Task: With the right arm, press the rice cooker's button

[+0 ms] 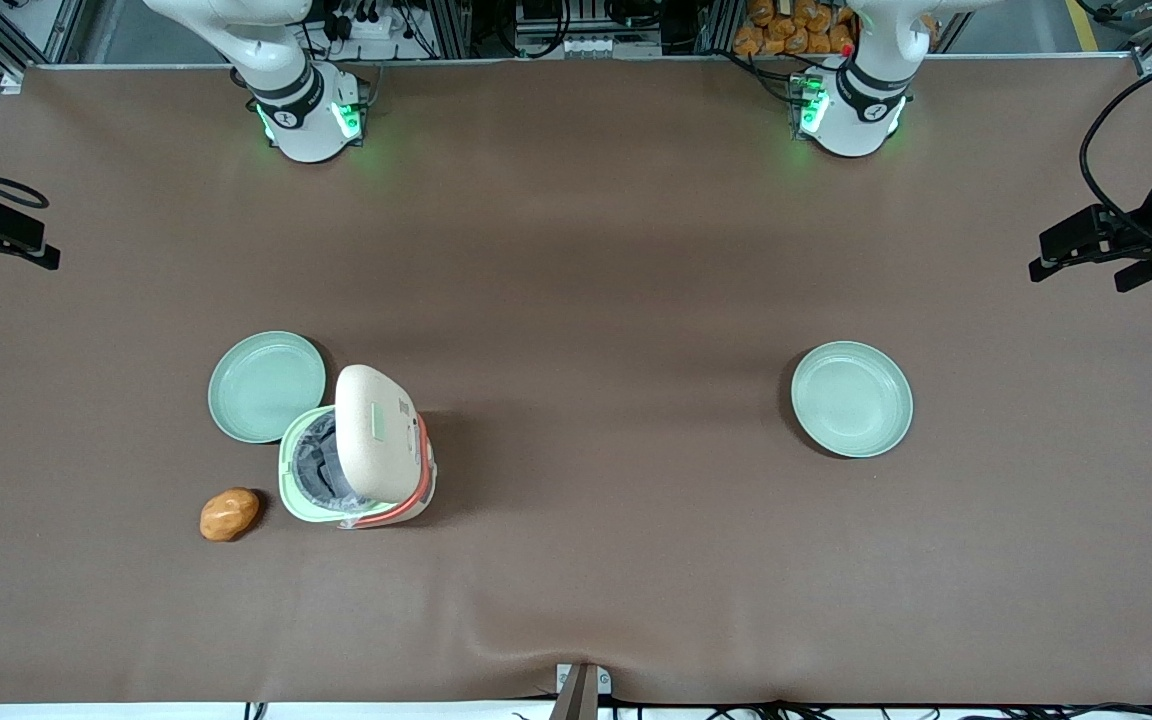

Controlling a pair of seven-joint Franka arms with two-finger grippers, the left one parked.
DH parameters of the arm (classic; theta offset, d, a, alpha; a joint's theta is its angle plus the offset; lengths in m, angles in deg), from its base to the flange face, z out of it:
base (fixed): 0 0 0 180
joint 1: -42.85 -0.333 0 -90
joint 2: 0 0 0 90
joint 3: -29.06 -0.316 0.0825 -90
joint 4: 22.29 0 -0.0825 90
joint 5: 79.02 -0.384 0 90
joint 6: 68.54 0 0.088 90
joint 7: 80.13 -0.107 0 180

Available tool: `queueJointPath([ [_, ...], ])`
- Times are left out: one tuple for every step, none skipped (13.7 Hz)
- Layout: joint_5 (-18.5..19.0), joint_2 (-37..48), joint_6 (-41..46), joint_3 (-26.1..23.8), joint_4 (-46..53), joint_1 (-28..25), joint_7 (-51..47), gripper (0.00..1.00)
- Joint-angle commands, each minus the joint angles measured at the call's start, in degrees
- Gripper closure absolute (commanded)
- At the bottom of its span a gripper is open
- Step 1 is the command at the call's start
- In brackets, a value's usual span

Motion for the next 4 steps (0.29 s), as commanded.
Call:
queueJointPath([
  [1.2, 1.7, 1.4, -0.3, -1.5, -0.8, -3.5, 0.00],
  [1.2, 1.8, 1.5, -0.4, -1.5, -1.0, -3.5, 0.00],
  [1.2, 1.8, 1.7, -0.4, -1.5, -0.9, -3.5, 0.00],
  [1.2, 1.7, 1.7, -0.4, -1.4, -1.0, -3.5, 0.00],
])
